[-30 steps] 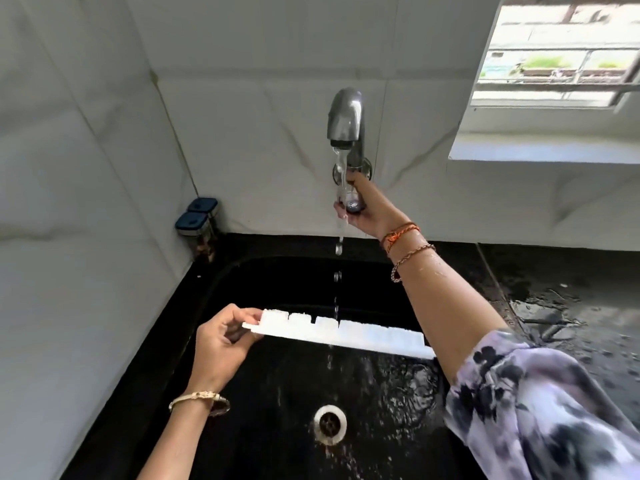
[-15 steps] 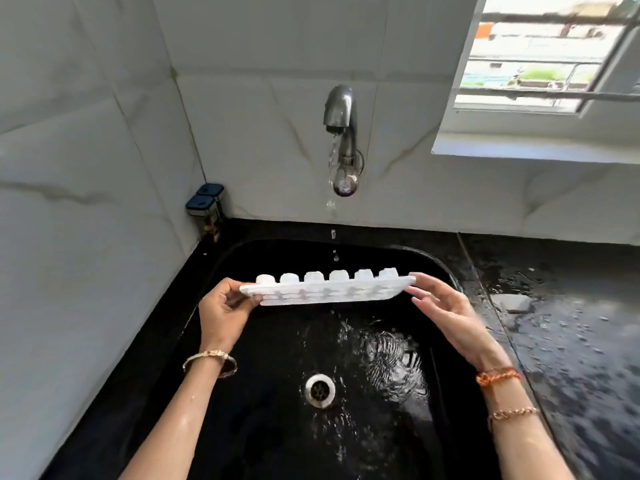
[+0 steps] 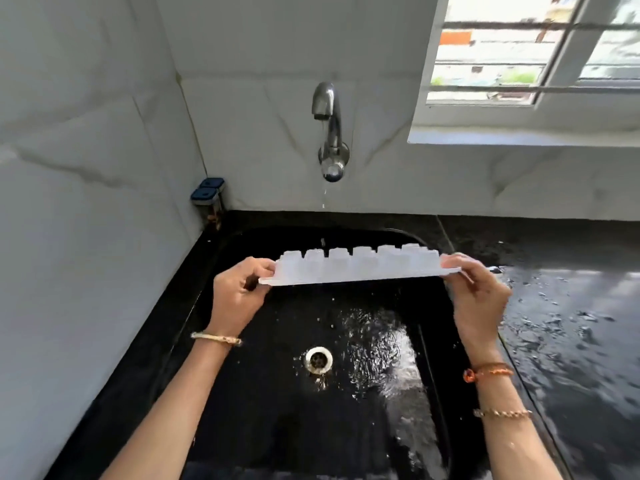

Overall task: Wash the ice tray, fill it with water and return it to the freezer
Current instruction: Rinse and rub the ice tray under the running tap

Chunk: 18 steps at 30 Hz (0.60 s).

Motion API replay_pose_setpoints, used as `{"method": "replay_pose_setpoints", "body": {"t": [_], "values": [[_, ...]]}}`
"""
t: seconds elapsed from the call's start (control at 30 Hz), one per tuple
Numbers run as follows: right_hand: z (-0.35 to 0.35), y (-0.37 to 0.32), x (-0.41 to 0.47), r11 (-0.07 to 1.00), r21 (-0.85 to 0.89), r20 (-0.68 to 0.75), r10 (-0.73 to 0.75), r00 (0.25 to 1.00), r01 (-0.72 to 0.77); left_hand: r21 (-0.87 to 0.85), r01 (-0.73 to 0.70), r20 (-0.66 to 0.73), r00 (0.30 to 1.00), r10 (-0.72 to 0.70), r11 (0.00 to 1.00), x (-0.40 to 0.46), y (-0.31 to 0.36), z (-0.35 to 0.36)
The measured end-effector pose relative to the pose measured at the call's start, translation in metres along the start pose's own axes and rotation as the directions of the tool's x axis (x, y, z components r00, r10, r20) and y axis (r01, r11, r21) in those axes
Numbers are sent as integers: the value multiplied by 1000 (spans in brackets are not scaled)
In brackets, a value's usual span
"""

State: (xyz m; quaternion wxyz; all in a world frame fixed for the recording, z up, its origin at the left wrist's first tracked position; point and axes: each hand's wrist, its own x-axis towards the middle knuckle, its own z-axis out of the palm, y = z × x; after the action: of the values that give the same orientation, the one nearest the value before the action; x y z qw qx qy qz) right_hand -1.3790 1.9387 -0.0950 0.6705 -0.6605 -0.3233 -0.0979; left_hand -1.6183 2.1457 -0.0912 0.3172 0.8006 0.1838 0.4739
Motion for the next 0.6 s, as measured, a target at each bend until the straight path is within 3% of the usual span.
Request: {"method": "replay_pose_setpoints", "body": {"t": [0.17, 0.3, 0.37, 0.4, 0.5, 0.6], "values": [[8, -3, -20, 962, -262, 16, -70, 997, 72, 114, 79, 88, 992, -89, 990, -18, -12, 7], [9, -5, -10, 936, -351, 94, 0, 996, 33, 115, 102, 134, 984, -117, 988, -8, -26, 9], [9, -7, -4, 928, -372, 169, 26, 985, 39, 70, 217, 68, 973, -222, 974, -12, -23, 9], [0, -4, -8, 924, -383, 120, 69, 990, -18, 22, 267, 89, 959, -268, 963, -9, -22, 19], [-8, -5, -5, 950, -260, 65, 197, 978, -174, -104, 340, 68, 940, -335, 935, -4, -7, 35], [-18, -14, 4, 874, 60, 78, 478, 875, -482, -291, 429, 50, 899, -435, 855, 18, 17, 54]]}}
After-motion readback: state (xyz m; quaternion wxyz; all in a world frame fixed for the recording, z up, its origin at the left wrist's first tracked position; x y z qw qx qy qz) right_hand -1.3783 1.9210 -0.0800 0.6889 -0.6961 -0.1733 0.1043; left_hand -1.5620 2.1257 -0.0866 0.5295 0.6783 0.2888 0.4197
